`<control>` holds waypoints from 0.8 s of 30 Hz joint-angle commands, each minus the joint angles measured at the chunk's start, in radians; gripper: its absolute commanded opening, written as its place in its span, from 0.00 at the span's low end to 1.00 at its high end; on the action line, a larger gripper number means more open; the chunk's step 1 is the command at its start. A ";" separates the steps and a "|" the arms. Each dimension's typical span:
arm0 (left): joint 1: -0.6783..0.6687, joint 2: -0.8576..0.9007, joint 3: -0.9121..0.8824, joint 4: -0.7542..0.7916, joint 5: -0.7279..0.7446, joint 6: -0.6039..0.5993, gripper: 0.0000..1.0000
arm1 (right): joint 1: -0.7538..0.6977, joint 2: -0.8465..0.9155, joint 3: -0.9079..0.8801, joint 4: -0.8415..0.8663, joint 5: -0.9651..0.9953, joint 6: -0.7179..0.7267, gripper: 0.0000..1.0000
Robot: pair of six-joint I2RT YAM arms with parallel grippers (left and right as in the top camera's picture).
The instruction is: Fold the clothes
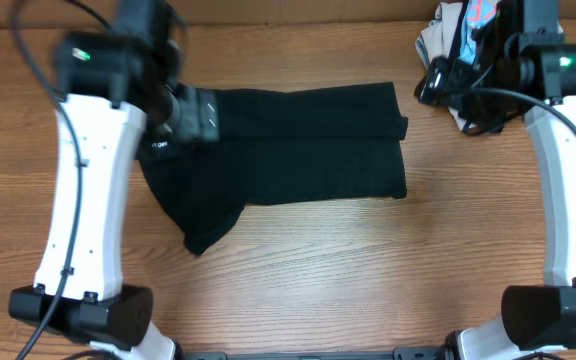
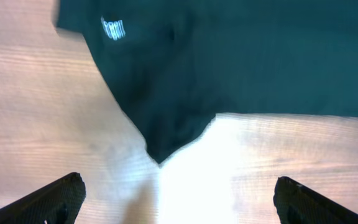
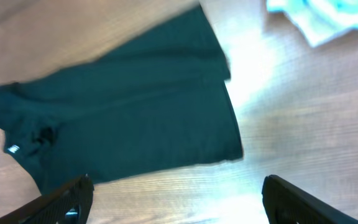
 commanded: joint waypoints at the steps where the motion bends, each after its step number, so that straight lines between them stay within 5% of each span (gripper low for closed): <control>1: -0.098 -0.068 -0.287 0.089 -0.067 -0.210 1.00 | 0.003 -0.053 -0.127 0.027 0.003 0.040 0.91; 11: -0.223 -0.212 -0.854 0.329 -0.081 -0.545 0.92 | 0.004 -0.053 -0.437 0.212 0.003 0.039 0.92; 24: -0.189 -0.211 -1.173 0.689 -0.019 -0.552 0.65 | 0.004 -0.053 -0.485 0.248 0.003 0.005 0.96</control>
